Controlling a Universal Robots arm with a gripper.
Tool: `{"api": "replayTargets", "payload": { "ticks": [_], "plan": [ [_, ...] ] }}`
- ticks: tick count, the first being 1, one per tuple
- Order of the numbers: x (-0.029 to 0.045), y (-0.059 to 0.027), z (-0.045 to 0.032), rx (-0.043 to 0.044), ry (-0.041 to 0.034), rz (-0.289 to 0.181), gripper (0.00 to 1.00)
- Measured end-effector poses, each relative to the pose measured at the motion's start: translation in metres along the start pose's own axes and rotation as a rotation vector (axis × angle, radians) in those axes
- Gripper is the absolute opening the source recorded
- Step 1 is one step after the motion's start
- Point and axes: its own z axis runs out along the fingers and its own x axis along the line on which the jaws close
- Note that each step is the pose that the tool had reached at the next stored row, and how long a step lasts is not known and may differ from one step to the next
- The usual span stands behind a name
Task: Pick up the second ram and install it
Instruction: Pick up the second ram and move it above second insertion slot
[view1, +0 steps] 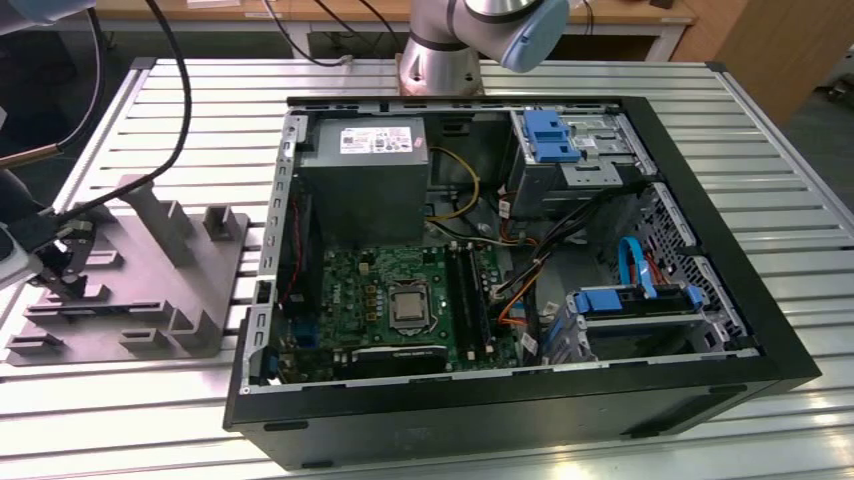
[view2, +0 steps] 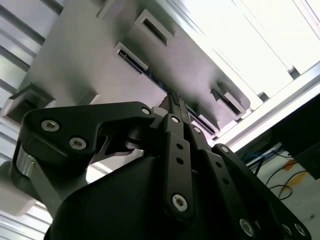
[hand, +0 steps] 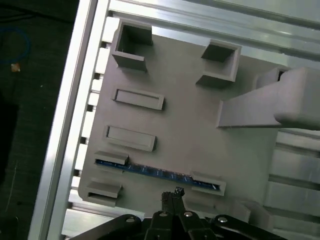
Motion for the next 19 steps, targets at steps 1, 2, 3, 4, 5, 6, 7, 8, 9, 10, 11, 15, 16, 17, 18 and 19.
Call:
{"api": "replayTargets", "payload": {
  "ticks": [1, 2, 3, 4, 5, 6, 7, 8, 9, 10, 11, 15, 16, 17, 18, 19],
  "plan": [
    [0.0000, 0.0000, 0.0003, -0.0005, 0.0005, -0.018, 0.11],
    [0.0000, 0.0000, 0.0005, -0.0010, 0.0011, -0.036, 0.11],
    [0.0000, 0.0000, 0.0008, -0.0014, 0.0017, -0.054, 0.11],
    [0.0000, 0.0000, 0.0011, -0.0019, 0.0023, -0.072, 0.11],
    [0.0000, 0.0000, 0.0014, -0.0023, 0.0029, -0.090, 0.11],
    [0.0000, -0.0001, 0.0016, -0.0028, 0.0035, -0.110, 0.11],
    [0.0000, -0.0001, 0.0018, -0.0032, 0.0042, -0.127, 0.11],
    [0.0000, -0.0001, 0.0021, -0.0038, 0.0047, -0.146, 0.11],
    [0.0000, -0.0001, 0.0024, -0.0042, 0.0053, -0.163, 0.11],
    [0.0001, -0.0001, 0.0026, -0.0046, 0.0059, -0.181, 0.11],
    [0.0001, -0.0001, 0.0029, -0.0051, 0.0065, -0.199, 0.11],
    [0.0001, -0.0001, 0.0040, -0.0069, 0.0088, -0.272, 0.11],
    [0.0001, -0.0001, 0.0042, -0.0074, 0.0095, -0.290, 0.11],
    [0.0001, -0.0002, 0.0045, -0.0079, 0.0100, -0.308, 0.11],
    [0.0001, -0.0002, 0.0048, -0.0083, 0.0106, -0.326, 0.11],
    [0.0001, -0.0002, 0.0050, -0.0088, 0.0112, -0.344, 0.11]
  ]
}}
